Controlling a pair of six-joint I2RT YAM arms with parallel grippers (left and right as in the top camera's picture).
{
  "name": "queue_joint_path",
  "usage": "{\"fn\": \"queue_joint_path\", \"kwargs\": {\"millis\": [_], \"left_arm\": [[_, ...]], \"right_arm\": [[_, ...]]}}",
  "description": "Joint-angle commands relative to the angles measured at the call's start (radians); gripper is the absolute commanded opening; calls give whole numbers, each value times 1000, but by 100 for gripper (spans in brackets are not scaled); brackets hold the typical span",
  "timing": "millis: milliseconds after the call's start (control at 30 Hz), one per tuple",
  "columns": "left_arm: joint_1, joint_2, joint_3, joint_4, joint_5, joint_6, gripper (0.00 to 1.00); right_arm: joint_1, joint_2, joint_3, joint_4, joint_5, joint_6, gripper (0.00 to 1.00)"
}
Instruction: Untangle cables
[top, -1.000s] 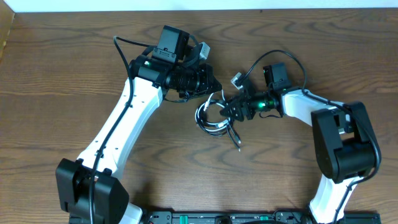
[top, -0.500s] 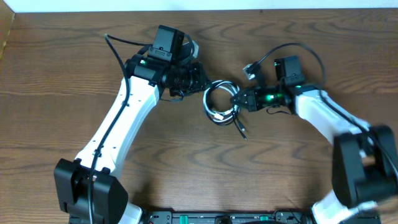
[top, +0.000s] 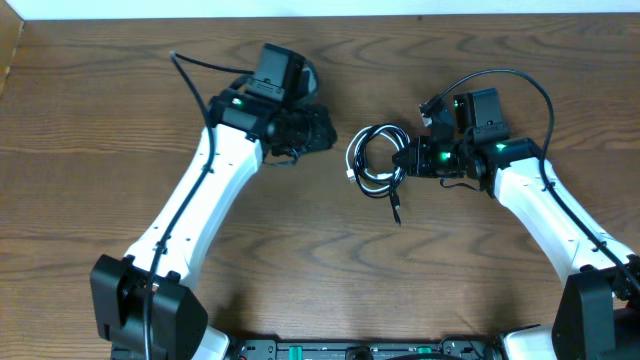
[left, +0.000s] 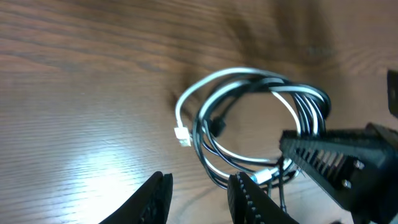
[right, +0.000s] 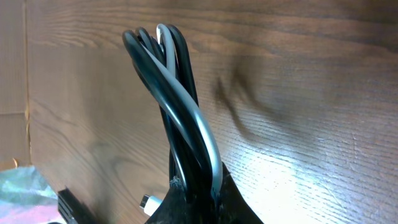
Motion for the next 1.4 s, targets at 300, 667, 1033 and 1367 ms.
{"fn": "queue_joint_path", "kwargs": {"millis": [300,667,1033,1367], "left_arm": [[-131,138,4,47,-98,-99,29],[-230,226,4,199,-281,-154,29],[-239,263,4,205,-361,-161,28],[-249,330,3,229,-360,-183,27]], "right_arm": [[10,-5,11,5,-13,60,1],[11,-5,11,2,-13,59,1],[11,-5,11,2,-12,55,1],[11,-5,11,0,-12,43,1]]}}
